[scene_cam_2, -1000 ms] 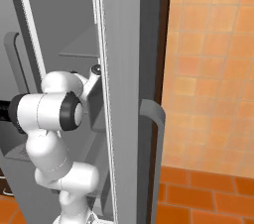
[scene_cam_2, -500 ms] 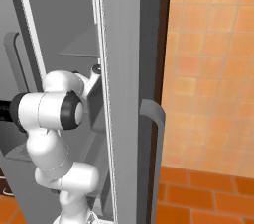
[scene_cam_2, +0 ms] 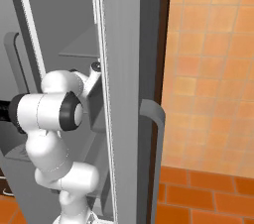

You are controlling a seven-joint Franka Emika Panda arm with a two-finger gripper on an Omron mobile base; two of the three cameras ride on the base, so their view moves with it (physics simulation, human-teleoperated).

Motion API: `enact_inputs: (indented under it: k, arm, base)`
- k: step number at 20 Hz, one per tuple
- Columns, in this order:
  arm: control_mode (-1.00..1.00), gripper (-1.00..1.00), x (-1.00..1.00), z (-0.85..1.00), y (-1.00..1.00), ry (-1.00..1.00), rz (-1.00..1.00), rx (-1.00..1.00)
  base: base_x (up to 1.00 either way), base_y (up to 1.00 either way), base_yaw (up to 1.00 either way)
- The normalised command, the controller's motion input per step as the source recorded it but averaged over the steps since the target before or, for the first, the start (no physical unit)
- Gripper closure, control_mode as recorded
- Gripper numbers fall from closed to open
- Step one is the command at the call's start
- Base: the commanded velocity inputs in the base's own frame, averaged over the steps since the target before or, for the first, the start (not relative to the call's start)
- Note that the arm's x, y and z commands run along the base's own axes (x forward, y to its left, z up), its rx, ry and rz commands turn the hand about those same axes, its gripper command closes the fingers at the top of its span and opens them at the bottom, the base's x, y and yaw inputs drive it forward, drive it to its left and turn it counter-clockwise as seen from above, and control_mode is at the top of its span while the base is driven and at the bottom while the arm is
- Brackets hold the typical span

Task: Place one lemon wedge and one steak in each tupperware on the nearby counter, to pack two identical lunches.

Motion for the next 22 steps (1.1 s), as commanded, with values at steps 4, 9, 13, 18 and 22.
enact_inputs:
  k: [4,9,13,18,22]
  arm:
    - [-1.00,1.00,-0.32,0.06,0.00,0.00,-0.01,0.00]
    - [-1.00,1.00,-0.84,0.13,-0.06,-0.02,0.00,0.00]
    - [-1.00,1.00,-1.00,0.23,-0.13,-0.08,0.00,0.00]
    - [-1.00,1.00,-0.93,0.48,-0.06,-0.07,-0.01,-0.02]
    - [-1.00,1.00,-0.95,0.49,0.00,0.00,-0.03,-0.09]
  base:
    - [0.00,0.00,0.00]
    - [0.00,0.00,0.00]
    - [0.00,0.00,0.00]
    - [0.00,0.00,0.00]
    - [0.00,0.00,0.00]
